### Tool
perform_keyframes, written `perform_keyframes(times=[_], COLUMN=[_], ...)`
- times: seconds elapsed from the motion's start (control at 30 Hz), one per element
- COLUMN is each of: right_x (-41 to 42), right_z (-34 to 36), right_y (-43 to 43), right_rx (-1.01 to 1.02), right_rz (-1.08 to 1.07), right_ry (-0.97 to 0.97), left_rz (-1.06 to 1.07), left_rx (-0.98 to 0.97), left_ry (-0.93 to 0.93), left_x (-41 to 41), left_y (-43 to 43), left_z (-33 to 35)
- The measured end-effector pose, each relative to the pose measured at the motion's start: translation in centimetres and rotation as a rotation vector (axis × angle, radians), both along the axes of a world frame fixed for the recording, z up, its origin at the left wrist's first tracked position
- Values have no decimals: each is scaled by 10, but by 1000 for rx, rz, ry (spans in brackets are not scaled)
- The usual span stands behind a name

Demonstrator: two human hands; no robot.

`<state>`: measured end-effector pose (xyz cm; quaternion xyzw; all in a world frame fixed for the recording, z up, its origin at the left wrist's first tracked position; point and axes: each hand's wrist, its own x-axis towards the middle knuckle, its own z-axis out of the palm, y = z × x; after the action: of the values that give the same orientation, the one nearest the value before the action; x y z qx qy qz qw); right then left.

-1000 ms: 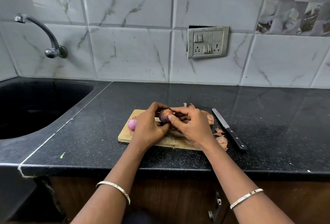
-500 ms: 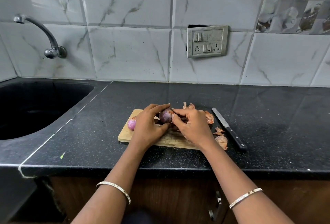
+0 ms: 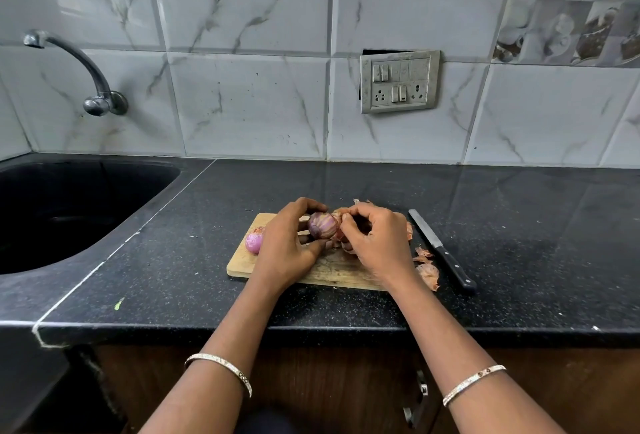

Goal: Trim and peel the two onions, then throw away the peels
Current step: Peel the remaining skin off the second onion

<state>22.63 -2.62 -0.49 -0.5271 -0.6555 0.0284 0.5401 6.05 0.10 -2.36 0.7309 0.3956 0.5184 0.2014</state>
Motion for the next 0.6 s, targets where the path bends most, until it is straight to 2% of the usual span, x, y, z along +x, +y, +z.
perform_keyframes(times=[0.23,0.43,0.6], right_x=[2,7,6], right_z=[1,-1,1], right_y=[0,5,4], right_rx=[4,-24,-13], right_rz=[-84,-185,-151], right_ry=[22,118,23], left_rz=[2,-18,-19], left_rx=[9,-32,-64], left_ry=[-6,-41,-79], left_x=[-1,-2,-2], left_y=[-4,-6,-5], left_z=[4,4,3])
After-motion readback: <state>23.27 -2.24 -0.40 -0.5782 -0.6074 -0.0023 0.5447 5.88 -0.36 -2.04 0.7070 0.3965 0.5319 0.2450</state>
